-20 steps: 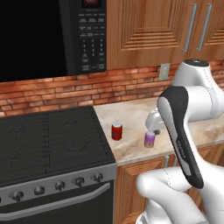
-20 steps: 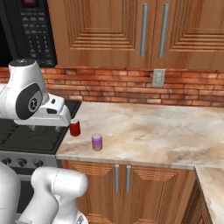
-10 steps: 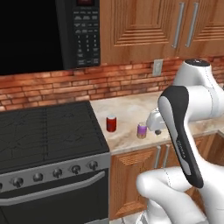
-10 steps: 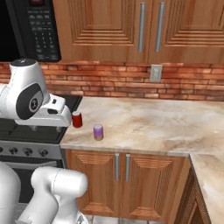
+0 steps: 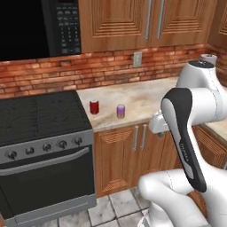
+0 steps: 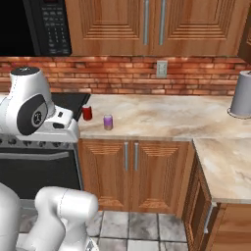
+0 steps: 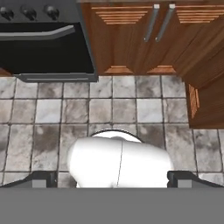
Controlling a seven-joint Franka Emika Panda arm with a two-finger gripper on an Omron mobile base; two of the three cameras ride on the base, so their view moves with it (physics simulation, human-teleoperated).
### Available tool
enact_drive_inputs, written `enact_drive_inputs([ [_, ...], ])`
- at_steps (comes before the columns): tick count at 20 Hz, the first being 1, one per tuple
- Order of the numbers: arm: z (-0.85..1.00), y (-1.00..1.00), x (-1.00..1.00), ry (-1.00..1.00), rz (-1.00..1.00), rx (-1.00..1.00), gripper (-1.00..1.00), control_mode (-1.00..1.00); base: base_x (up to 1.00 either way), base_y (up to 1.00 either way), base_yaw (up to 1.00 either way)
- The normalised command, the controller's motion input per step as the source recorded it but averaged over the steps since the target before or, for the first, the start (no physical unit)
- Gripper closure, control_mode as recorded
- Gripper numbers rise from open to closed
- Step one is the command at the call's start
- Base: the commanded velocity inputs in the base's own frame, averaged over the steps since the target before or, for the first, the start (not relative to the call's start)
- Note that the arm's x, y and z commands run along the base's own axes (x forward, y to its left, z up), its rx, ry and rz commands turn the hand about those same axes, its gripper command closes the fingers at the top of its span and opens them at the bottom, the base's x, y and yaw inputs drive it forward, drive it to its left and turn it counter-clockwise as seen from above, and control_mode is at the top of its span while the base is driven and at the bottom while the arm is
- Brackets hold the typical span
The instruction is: Four empty soda cans are scattered around the kitchen. Gather all the cans and cluster them next to the stove for recycling.
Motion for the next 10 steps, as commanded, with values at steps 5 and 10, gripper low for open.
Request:
enact_drive_inputs([
  [5,0.00,0.00,0.00,0.00,0.00,0.00,-1.00,1.00,-0.18,-0.17,-0.05],
  [10,0.00,0.00,0.00,0.00,0.00,0.00,-1.00,1.00,-0.02,-0.07,-0.46],
])
